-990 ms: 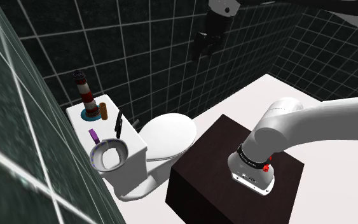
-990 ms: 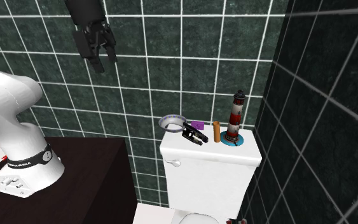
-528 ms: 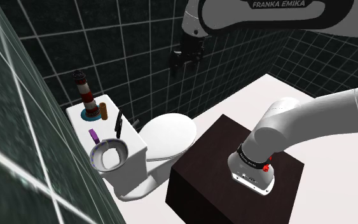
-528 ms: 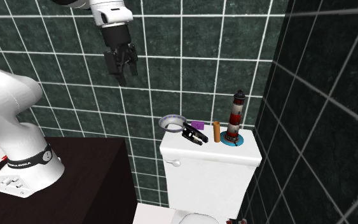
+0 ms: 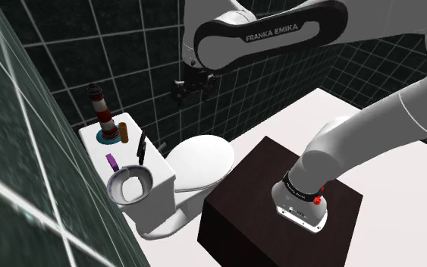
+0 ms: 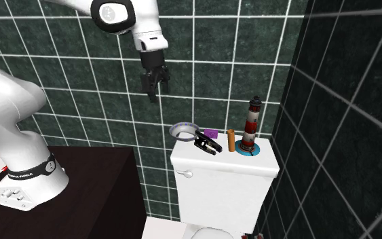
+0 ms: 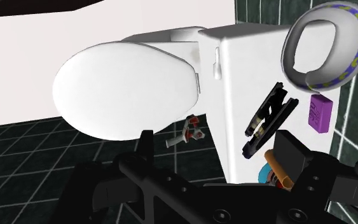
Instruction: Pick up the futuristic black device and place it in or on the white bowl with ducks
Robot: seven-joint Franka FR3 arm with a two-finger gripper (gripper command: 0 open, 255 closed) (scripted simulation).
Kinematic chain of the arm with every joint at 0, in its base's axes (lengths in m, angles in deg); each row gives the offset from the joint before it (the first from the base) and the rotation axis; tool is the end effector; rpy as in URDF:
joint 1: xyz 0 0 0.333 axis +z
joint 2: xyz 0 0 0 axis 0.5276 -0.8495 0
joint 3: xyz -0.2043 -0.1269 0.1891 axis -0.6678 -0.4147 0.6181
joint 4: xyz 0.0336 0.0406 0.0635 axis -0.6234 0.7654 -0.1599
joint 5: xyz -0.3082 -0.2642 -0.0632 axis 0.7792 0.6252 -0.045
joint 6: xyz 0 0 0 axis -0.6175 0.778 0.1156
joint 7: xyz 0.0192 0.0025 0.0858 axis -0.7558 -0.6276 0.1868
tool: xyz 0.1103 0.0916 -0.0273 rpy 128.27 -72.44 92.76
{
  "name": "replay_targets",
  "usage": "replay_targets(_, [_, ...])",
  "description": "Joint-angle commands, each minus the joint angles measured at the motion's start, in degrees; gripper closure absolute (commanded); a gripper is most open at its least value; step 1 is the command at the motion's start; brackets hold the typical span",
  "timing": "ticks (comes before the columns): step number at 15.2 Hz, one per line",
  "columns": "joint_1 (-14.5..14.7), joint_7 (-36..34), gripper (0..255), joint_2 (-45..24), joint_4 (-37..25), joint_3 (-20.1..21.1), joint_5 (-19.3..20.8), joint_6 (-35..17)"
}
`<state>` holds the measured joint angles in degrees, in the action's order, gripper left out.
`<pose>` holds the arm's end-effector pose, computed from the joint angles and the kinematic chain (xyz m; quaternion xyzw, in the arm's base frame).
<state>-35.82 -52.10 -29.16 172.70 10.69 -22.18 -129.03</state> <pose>0.4410 0.1552 0.4108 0.9874 -0.1484 0.0543 0.0030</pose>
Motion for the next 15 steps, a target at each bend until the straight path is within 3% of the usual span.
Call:
replay_targets(1, [-0.89,-4.81,0,-4.57,-1.15,2.63,1.56,-2.96])
replay_targets(8, [-2.99,-23.39,0,-22.73,-9.82,8.89,13.1,-8.28])
replay_targets(15, [1.9,-40.39,0,-41.8,-23.0,6.8,26.21,-7.97])
